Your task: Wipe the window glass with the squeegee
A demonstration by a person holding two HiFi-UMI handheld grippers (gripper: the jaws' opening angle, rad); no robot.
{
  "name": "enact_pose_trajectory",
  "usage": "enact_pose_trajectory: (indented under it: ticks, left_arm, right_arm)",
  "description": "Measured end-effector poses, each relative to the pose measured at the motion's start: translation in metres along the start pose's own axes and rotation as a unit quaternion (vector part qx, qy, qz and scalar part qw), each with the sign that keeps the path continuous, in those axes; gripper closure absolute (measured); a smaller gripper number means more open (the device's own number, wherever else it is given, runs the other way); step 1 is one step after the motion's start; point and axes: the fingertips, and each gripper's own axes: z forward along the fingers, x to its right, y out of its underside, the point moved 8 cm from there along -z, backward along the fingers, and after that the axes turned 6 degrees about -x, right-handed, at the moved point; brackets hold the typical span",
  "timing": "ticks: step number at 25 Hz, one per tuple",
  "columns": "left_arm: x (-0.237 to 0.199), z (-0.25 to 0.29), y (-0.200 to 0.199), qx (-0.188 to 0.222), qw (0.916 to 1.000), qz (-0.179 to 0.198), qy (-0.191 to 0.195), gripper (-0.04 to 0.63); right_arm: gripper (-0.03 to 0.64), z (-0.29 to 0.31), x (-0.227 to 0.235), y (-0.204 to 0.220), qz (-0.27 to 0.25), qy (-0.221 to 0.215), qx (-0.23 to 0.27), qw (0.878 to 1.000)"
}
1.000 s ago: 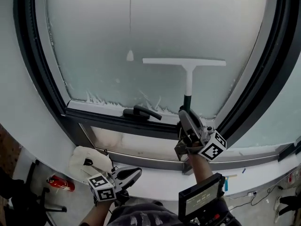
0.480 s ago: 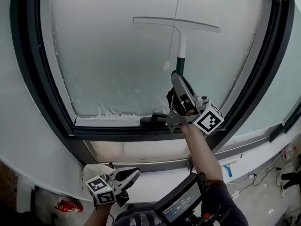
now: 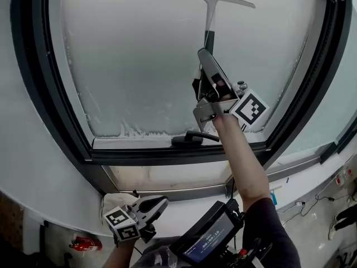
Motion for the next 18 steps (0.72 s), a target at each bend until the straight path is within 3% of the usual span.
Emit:
enact_pose_trajectory:
  ticks: [18]
  left_arm:
    - [-0.004, 0.000, 0.005, -0.005, 0.9999, -0.013, -0.005, 0.591]
  right_arm:
    - [0.520, -0.015, -0.001, 0.017, 0.044, -0.004, -0.011, 0.999]
